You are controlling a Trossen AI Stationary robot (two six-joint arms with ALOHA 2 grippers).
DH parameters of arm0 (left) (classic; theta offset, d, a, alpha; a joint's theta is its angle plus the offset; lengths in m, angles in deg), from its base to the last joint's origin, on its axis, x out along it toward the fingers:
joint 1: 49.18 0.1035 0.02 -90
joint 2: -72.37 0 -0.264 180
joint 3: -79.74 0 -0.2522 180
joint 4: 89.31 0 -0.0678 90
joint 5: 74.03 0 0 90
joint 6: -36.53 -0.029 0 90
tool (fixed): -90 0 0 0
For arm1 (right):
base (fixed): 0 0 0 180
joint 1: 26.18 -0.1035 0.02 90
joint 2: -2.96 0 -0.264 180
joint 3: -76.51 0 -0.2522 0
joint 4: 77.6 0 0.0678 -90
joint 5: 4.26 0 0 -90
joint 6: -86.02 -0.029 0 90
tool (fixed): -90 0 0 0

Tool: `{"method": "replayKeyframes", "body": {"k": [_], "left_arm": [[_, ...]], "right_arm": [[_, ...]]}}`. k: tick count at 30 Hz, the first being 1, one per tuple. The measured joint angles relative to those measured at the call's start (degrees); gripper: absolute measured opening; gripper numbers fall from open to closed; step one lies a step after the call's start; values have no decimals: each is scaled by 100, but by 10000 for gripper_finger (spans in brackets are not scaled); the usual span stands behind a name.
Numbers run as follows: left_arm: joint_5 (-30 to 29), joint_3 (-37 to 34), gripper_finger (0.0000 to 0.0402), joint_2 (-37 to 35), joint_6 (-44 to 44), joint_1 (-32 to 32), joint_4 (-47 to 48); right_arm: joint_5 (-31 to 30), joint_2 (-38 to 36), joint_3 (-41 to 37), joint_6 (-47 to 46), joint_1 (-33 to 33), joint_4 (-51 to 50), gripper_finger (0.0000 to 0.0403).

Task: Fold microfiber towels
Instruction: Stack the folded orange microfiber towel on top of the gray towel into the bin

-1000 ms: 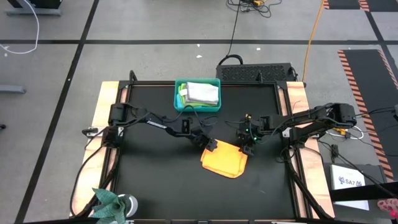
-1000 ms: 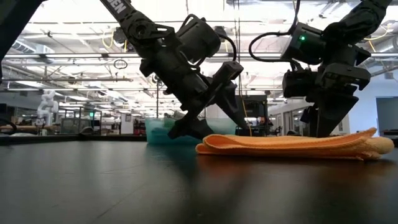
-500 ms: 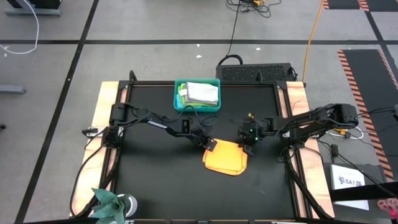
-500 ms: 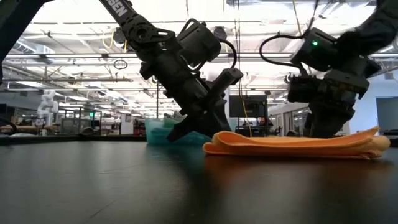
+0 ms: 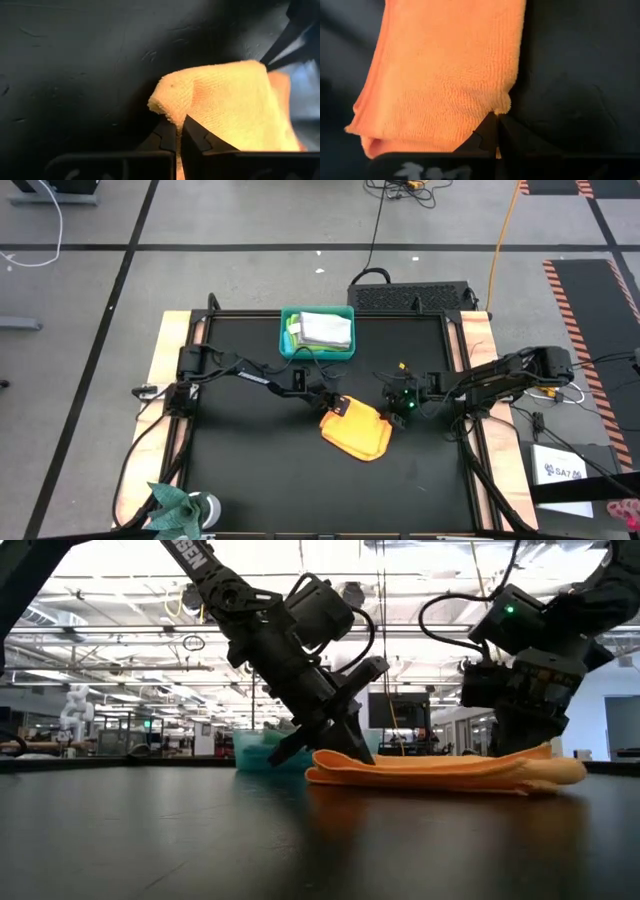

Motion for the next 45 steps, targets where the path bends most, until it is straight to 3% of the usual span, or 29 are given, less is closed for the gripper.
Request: {"method": "replayKeyframes", "body": {"k": [12, 18, 30, 39, 45], "left_arm": [[-282, 8, 1, -678, -152, 151, 310], [-719, 7, 1, -1321, -508, 319, 883], [-1783, 13, 0, -2327, -997, 745, 1564], [-1841, 11, 0, -2321, -1022, 1127, 1503], [-1973, 11, 0, -2395, -1095, 1430, 1441]], "right_arm": [[78, 1, 1687, 1034, 9, -1784, 0], [-320, -3, 2455, 1713, 169, -2660, 0], [-537, -3, 3892, 3086, 1347, -3159, 0], [-508, 67, 4607, 3847, 2370, -3390, 0], [-314, 658, 4816, 4194, 2675, -3333, 0]]}}
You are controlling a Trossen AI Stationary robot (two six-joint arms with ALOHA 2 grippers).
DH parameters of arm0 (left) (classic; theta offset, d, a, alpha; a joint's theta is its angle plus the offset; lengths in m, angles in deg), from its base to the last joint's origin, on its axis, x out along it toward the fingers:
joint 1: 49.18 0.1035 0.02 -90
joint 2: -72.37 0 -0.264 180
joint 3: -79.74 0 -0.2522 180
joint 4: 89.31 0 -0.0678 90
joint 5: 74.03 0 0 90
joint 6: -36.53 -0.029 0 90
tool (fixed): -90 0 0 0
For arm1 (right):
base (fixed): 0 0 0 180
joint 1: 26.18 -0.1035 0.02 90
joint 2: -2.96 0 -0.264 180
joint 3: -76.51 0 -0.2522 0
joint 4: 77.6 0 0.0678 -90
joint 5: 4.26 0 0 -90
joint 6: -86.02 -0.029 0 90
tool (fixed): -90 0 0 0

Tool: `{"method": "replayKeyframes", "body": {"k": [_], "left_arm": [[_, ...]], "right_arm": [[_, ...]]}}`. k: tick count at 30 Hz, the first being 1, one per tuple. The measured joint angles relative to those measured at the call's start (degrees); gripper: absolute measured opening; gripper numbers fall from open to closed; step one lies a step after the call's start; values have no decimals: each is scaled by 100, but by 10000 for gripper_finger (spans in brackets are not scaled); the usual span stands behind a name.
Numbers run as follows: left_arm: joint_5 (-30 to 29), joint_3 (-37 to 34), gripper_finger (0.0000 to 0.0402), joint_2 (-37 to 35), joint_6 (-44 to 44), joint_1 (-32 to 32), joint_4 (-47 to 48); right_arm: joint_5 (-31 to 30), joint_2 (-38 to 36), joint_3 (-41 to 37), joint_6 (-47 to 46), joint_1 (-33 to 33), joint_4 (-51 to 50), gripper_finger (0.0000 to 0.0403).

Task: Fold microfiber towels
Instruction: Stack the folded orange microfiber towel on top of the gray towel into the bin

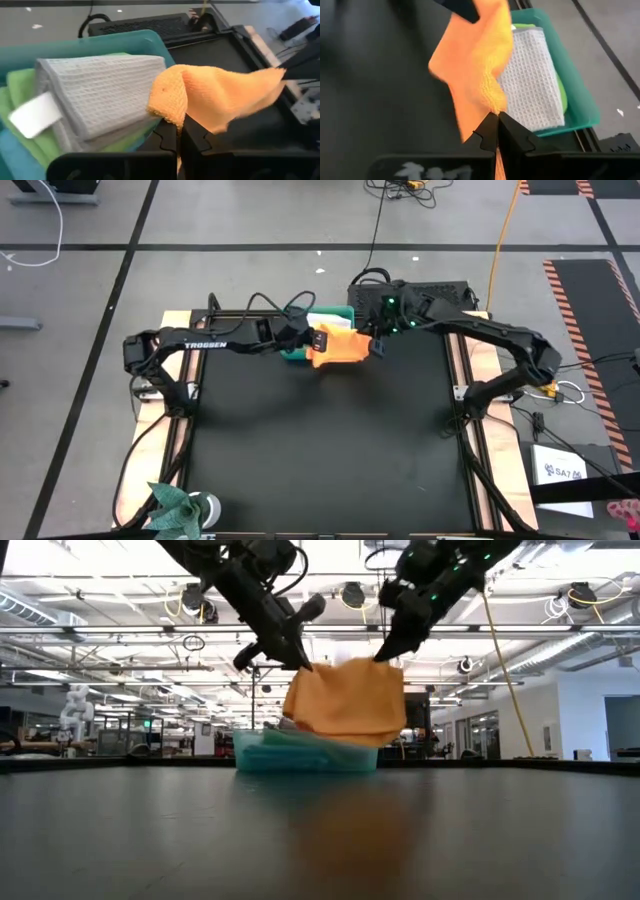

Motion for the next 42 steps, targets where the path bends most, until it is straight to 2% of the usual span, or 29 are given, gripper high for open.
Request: {"method": "replayKeyframes", "body": {"k": [6, 14, 23, 33, 42], "left_arm": [[2, -2, 0, 10, -83, 322, 129], [60, -2, 0, 8, -277, 806, 296], [465, -2, 0, 8, -381, 1344, 479], [454, 0, 0, 8, -406, 1521, 1289], [457, 0, 4, 8, -504, 1635, 1452]], "right_arm": [[118, 843, 678, 434, 125, 32, 0], [121, 1408, 1560, 738, 407, -8, 0], [124, 1732, 1581, 777, 686, -24, 0], [285, 2399, 1581, 779, 684, 378, 0], [141, 2602, 1577, 877, 709, 798, 0]]}}
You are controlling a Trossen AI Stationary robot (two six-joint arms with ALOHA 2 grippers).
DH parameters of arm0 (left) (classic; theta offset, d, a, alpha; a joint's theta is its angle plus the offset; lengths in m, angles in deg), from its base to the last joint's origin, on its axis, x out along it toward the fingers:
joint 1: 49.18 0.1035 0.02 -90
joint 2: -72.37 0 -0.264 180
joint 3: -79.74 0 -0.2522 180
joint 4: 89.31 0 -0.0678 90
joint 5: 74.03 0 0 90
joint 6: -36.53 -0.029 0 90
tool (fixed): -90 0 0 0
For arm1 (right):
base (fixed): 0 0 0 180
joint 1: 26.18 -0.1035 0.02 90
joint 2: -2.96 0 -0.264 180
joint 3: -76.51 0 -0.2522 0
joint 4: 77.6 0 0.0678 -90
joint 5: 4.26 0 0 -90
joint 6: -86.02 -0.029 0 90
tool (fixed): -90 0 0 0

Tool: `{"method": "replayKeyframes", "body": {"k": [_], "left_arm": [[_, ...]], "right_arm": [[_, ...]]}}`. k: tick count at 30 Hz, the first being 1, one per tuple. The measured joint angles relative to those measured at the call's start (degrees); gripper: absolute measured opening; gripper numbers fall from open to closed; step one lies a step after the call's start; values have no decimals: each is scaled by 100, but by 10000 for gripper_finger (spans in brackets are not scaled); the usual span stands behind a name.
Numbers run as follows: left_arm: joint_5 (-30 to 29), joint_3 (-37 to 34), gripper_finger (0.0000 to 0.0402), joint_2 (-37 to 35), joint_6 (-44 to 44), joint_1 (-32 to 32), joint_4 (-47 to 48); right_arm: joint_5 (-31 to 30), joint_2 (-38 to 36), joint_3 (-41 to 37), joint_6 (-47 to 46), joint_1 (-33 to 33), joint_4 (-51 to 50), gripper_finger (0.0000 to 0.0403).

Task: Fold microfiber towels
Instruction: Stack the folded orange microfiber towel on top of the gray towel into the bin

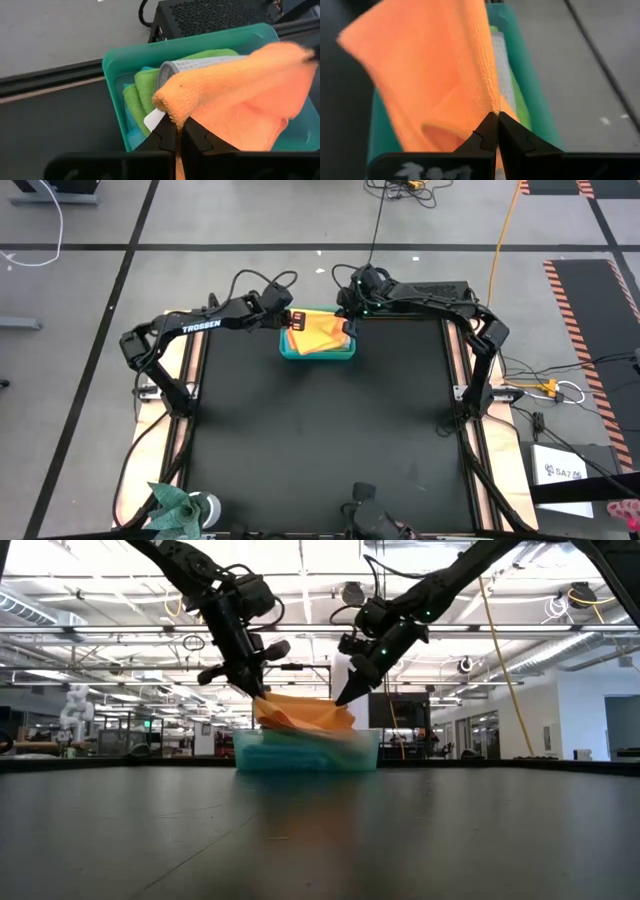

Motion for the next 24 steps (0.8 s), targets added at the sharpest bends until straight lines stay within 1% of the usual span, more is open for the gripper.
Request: {"method": "replayKeyframes", "body": {"k": [3, 6, 10, 13, 16, 19, 22, 24], "left_arm": [[-26, 0, 25, 0, -194, -9, 1], [-251, -2, 59, 0, -370, 2, 67], [-566, -2, 114, 0, -439, 2, 35], [-836, -2, 155, 0, -456, -2, 26], [-877, -2, 187, 0, -452, 2, 26], [-977, -2, 203, 0, -308, 2, 12], [-1019, -2, 204, 0, 27, 0, 39], [-886, -2, 199, 0, 198, -10, 38]], "right_arm": [[-410, -7, 0, 241, -30, 12, 7], [-536, -2, -10, 368, -40, -108, 26], [-592, -9, -9, 371, -36, -41, 67], [-882, -7, -7, 398, -49, -47, 103], [-1185, -87, -7, 399, -74, -70, 134], [-1263, -235, -7, 437, -113, -121, 148], [-1226, -444, -7, 445, -248, -384, 148], [-1072, -607, -7, 369, -350, -700, 143]]}}
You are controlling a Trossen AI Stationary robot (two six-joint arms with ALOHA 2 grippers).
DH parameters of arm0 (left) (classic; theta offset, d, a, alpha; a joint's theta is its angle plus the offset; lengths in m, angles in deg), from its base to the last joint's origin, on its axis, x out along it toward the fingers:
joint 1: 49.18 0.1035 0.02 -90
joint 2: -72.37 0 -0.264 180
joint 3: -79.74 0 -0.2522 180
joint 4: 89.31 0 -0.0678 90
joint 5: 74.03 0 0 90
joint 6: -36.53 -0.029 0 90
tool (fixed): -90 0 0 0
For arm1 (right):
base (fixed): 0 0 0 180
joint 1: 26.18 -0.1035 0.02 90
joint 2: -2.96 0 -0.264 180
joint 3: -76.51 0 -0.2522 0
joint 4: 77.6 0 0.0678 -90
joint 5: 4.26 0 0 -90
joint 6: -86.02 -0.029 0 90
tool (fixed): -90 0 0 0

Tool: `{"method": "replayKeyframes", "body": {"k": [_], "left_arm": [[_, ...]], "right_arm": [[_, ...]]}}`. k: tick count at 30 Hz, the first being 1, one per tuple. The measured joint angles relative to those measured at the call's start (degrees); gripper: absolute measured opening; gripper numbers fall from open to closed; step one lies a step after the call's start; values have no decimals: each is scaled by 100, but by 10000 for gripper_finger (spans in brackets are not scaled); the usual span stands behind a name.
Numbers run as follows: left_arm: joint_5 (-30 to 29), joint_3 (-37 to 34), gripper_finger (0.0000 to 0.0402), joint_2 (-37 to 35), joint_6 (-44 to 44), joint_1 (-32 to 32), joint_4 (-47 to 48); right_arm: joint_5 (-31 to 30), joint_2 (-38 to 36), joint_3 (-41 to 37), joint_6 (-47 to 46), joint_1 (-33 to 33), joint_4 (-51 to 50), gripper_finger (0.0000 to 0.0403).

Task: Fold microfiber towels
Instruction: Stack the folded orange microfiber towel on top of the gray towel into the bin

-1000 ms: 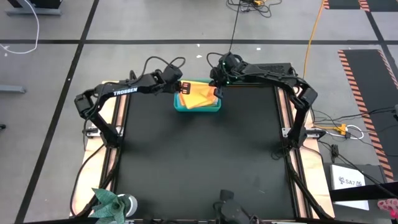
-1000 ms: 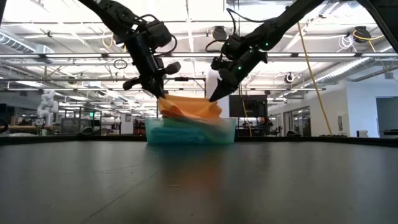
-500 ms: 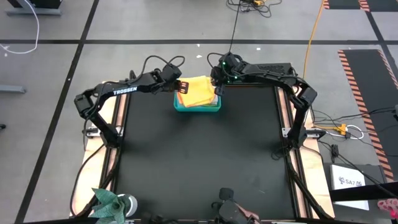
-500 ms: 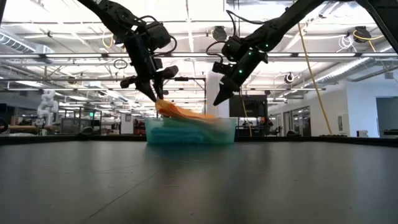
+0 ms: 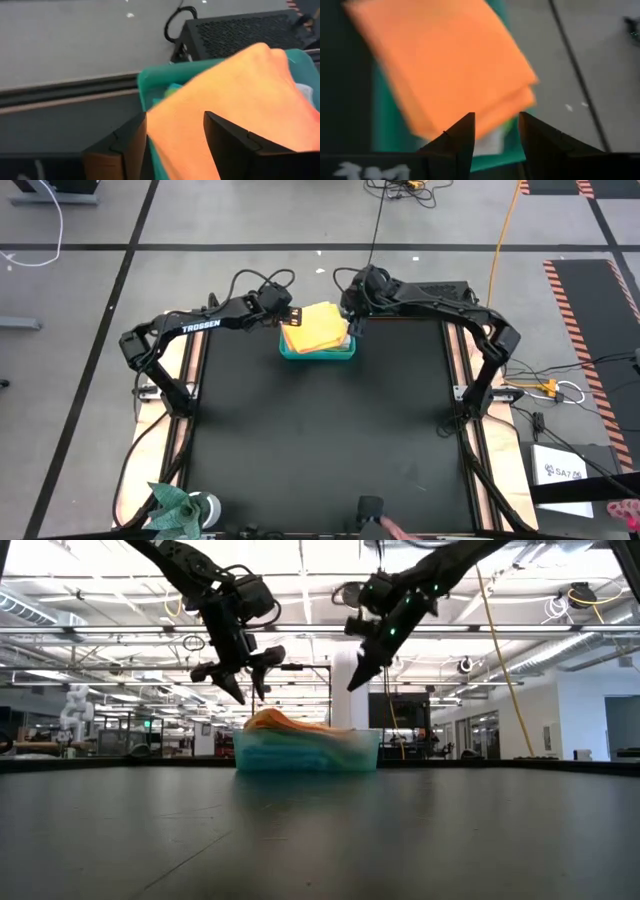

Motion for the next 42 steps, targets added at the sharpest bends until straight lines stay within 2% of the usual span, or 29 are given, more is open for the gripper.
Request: {"method": "replayKeyframes", "body": {"k": [4, 8, 15, 20, 24, 29, 33, 38, 42], "left_arm": [[254, 0, 183, 0, 114, -130, 5], [205, 0, 170, 2, 121, -363, 21], [-288, 0, 144, 2, 51, -516, 159], [-295, 0, 128, 2, -343, -501, 167], [-300, 0, 127, 2, -506, -468, 168], [-300, 0, 127, 2, -718, -432, 174], [-300, 0, 127, 2, -799, -401, 148], [-236, 0, 127, 2, -807, -389, 25], [433, 0, 127, 2, -930, -389, -121]], "right_arm": [[551, -125, 4, -176, -198, -229, 128], [732, 13, 5, -147, -421, -16, 107], [740, 644, 4, -130, -657, 773, 9], [707, 1212, 4, -178, -597, 883, 2], [432, 1560, 4, -194, -522, 472, 1], [419, 1686, 17, -361, -507, -26, 1], [399, 1487, -7, -368, -581, 128, 0], [377, 814, -4, -322, -641, 451, 0], [231, 341, 0, -328, -632, 507, 0]]}}
